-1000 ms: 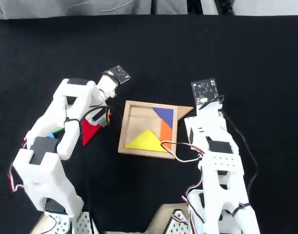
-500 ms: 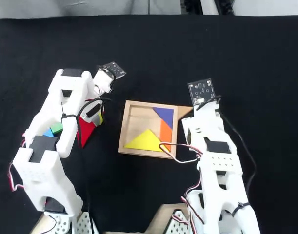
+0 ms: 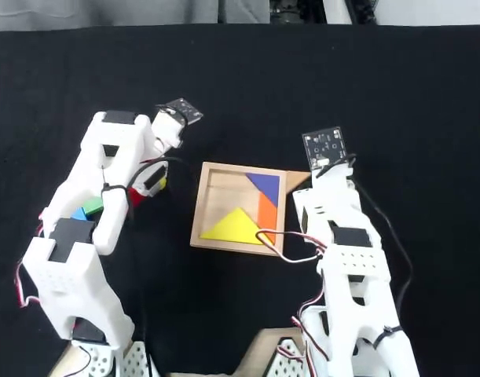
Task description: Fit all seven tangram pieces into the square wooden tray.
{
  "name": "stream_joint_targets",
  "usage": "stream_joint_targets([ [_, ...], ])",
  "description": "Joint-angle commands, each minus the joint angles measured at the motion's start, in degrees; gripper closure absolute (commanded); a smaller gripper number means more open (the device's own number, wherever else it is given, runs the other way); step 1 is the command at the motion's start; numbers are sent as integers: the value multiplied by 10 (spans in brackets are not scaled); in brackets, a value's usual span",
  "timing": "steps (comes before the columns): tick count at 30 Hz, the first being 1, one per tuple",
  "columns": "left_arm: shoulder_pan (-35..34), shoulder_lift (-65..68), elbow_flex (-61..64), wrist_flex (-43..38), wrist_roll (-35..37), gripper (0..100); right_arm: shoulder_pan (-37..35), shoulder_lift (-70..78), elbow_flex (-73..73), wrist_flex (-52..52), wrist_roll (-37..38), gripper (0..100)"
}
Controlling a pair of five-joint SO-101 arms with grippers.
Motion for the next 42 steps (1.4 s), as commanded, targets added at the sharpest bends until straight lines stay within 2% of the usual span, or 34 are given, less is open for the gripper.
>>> stream_joint_targets([
  [1, 37, -24, -49, 47, 54, 971, -8, -15, -4, -8, 6, 977],
  [4, 75, -45, -114, 115, 124, 971, -4, -18, -4, -8, 6, 978],
  [8, 131, -57, -202, 197, 258, 970, -4, -18, -4, -8, 6, 978],
  [12, 166, -25, -247, 205, 358, 971, -4, -18, -4, -8, 6, 978],
  [20, 179, 162, -406, 215, 451, 971, -4, -18, -4, -8, 6, 979],
  [25, 180, 263, -576, 278, 485, 971, -4, -18, -4, -8, 6, 979],
  [28, 181, 300, -642, 285, 507, 971, -4, -18, -4, -8, 6, 979],
  [33, 184, 329, -631, 284, 531, 971, -4, -18, -4, -8, 6, 979],
  [42, 183, 338, -625, 284, 528, 971, -4, -19, -4, -8, 6, 978],
])
